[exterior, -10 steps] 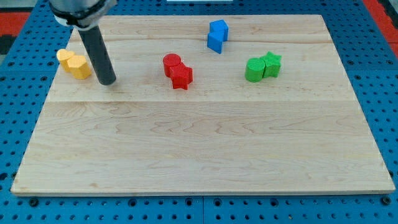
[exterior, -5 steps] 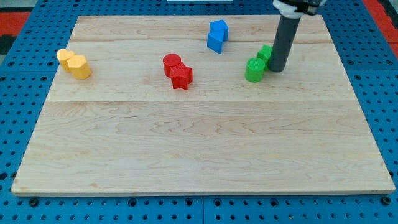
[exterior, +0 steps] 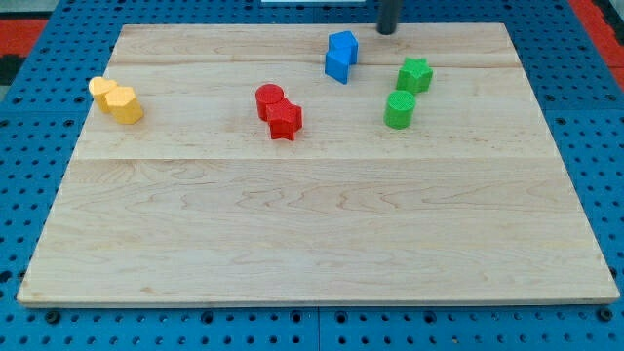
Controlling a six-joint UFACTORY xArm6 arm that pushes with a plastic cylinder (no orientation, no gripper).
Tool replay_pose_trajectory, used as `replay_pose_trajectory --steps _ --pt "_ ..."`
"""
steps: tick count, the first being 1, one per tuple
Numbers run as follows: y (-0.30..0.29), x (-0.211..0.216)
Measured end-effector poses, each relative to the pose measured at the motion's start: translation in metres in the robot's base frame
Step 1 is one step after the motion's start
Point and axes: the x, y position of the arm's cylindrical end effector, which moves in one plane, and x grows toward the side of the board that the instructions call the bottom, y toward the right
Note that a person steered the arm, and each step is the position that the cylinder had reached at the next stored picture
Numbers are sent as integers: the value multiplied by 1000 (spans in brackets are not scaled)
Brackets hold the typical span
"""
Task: Place the blue cube on the top of the green star
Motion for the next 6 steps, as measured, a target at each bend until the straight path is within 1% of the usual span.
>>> replay_pose_trajectory --steps 1,2,3,4,5,6 --pt "-31 10" --pt "-78 20" --pt "-125 20" --pt "-124 53" --pt "-99 74" --pt "-70 77"
